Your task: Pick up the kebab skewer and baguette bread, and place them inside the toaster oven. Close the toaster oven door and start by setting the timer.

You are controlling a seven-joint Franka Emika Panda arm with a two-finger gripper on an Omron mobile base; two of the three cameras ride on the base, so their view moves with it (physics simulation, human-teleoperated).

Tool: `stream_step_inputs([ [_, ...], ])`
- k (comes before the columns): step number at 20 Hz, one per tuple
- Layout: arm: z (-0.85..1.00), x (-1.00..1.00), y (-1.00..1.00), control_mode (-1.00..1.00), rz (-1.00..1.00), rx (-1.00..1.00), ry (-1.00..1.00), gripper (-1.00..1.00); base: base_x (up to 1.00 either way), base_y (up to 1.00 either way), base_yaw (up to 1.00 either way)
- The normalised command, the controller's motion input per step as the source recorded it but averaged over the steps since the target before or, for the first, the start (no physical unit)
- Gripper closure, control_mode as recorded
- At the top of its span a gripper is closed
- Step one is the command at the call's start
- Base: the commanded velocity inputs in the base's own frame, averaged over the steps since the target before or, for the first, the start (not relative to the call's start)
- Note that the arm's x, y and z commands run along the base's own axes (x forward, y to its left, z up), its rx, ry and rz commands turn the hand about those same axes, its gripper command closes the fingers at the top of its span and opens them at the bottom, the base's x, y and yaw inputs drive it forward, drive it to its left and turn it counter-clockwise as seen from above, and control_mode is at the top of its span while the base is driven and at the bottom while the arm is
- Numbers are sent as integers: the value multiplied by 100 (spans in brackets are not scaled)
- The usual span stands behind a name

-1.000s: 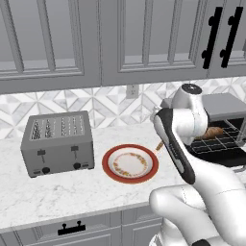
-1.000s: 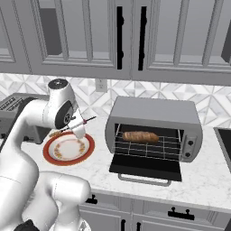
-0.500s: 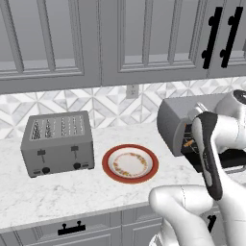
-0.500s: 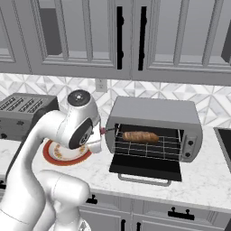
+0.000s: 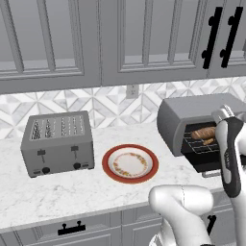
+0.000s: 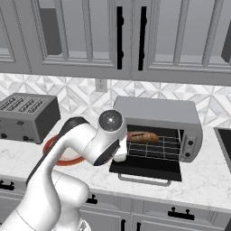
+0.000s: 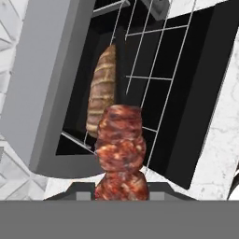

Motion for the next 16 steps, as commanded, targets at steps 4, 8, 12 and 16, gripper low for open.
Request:
stream_step_inputs([
  [4,0,7,-67,-100,-4,0,0,100,0,0,0],
  [8,-9,20,-37,-100,-2,0,0,100,0,0,0],
  [12,-18,17,-18,-100,-2,0,0,100,0,0,0],
  [16,-21,29,-25,-100,-3,0,0,100,0,0,0],
])
